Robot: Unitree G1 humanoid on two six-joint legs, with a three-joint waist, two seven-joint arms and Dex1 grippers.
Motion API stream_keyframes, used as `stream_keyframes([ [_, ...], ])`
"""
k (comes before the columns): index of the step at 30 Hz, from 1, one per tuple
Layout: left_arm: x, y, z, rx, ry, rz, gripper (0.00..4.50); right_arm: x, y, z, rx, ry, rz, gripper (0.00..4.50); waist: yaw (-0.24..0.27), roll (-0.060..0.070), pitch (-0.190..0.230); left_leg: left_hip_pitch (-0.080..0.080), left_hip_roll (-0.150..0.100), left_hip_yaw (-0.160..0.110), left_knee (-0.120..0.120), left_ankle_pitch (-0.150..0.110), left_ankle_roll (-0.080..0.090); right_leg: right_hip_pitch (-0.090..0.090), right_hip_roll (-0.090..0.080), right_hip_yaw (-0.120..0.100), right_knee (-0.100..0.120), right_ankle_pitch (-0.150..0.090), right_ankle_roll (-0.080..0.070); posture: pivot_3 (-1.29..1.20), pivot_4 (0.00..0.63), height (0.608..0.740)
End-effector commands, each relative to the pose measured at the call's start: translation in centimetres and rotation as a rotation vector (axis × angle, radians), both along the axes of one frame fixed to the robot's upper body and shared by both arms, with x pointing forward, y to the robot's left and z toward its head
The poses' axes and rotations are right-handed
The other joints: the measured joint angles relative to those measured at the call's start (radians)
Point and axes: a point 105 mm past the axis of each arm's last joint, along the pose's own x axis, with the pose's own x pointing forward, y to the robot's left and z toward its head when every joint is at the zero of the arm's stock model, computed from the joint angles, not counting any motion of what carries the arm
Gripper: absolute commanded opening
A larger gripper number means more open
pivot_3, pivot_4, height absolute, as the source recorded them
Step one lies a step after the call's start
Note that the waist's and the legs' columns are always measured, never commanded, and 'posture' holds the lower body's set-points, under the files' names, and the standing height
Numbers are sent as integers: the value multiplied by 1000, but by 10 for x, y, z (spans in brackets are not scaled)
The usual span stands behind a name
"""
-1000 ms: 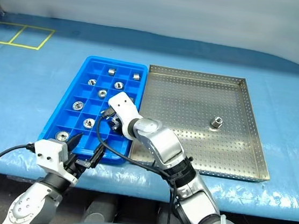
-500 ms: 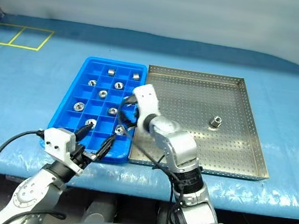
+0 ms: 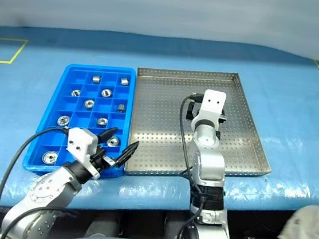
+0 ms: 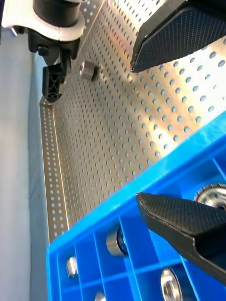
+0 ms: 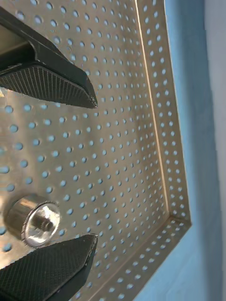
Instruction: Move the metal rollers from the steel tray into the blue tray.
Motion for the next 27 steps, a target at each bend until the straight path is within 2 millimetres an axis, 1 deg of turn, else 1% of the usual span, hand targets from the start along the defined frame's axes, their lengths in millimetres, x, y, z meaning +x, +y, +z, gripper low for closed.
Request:
stream_keyframes([
  [1,0,-7,3,-23,-7,-34,4500,-3,-6,-4,33,5,-52,4492,-5,0,0,0,0,0,0,0,0,0,0,0,0,0,0,-51,150,740],
  [3,0,-7,3,-21,-7,-36,4500,-4,-9,-12,55,33,-85,4492,-9,1,0,0,0,0,0,0,0,0,0,1,0,0,1,-49,150,740],
  [5,0,-7,3,-19,-7,-36,4500,-5,-11,-16,63,47,-103,4492,-13,1,-1,0,0,0,0,0,0,0,0,1,0,0,1,-47,150,740],
  [8,0,-6,3,-18,-7,-32,4500,-6,-17,-29,57,104,-143,4492,-16,1,-1,0,0,0,0,0,0,0,0,1,0,0,1,-41,150,740],
  [12,0,-5,3,-17,-6,-27,4500,-6,-16,-35,50,130,-139,4492,-18,2,-1,0,0,0,0,0,0,0,0,1,0,0,1,-32,150,740],
  [27,-1,-3,4,-16,-9,-17,4500,-6,-8,-38,72,149,-109,4492,-16,3,-2,0,0,0,1,0,0,1,0,1,0,0,1,-23,150,740],
])
